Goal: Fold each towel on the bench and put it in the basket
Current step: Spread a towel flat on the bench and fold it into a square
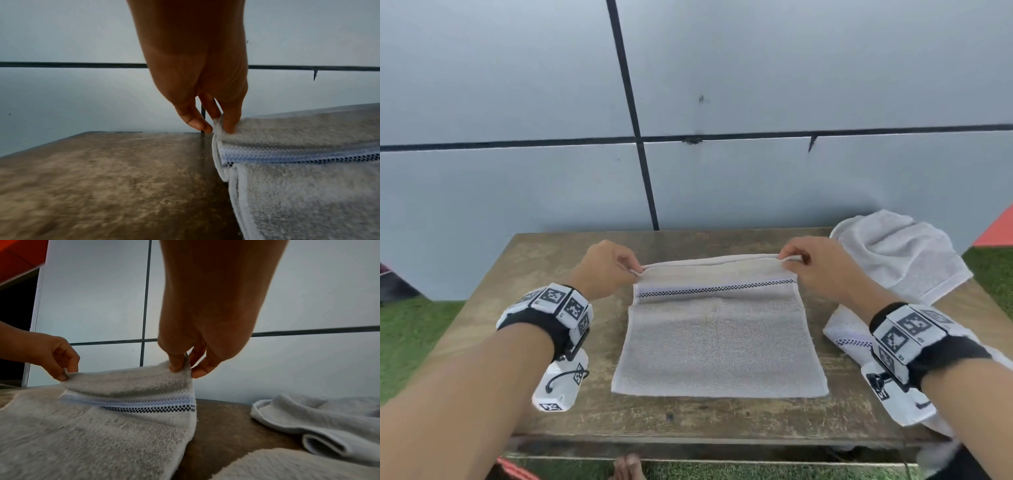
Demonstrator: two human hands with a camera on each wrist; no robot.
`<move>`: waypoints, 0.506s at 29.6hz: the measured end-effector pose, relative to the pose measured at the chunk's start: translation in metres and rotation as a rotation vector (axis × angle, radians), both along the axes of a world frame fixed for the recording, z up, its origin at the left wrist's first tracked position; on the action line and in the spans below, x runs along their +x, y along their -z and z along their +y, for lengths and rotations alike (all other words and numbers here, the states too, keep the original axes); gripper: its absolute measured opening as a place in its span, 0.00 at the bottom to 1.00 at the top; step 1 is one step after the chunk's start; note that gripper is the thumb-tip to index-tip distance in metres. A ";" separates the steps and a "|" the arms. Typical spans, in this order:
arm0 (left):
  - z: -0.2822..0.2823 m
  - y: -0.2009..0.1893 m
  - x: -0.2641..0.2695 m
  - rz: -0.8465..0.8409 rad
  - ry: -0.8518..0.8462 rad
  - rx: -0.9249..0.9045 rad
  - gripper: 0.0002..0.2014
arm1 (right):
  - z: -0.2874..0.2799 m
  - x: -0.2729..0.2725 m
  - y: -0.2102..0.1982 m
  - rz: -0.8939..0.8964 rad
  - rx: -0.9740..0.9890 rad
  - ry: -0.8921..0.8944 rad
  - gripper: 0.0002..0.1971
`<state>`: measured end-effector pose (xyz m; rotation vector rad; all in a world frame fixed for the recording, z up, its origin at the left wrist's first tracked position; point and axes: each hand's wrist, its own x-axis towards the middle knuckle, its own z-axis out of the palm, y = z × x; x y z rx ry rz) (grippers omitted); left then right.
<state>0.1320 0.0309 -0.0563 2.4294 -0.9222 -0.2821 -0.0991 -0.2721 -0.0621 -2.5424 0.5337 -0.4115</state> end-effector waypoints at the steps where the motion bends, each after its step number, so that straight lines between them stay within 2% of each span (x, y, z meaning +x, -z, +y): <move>1: 0.006 -0.006 -0.006 0.004 -0.004 -0.008 0.10 | 0.004 -0.008 -0.004 -0.016 0.005 -0.003 0.05; 3: 0.018 -0.013 -0.021 0.014 -0.015 -0.019 0.10 | 0.015 -0.026 -0.006 0.001 0.018 -0.025 0.05; 5: 0.029 -0.012 -0.041 0.025 -0.034 -0.011 0.07 | 0.028 -0.043 0.002 0.018 0.016 -0.055 0.09; 9: 0.051 0.015 -0.076 0.036 -0.010 0.032 0.06 | 0.057 -0.076 0.035 0.031 0.036 -0.086 0.12; 11: 0.060 0.029 -0.088 0.038 0.013 0.081 0.06 | 0.071 -0.088 0.046 0.012 0.107 -0.060 0.11; 13: 0.065 0.042 -0.098 -0.002 0.006 0.101 0.08 | 0.084 -0.096 0.051 -0.028 0.173 -0.010 0.09; 15: 0.061 0.048 -0.115 -0.099 -0.004 0.017 0.04 | 0.097 -0.099 0.052 -0.081 0.176 -0.012 0.07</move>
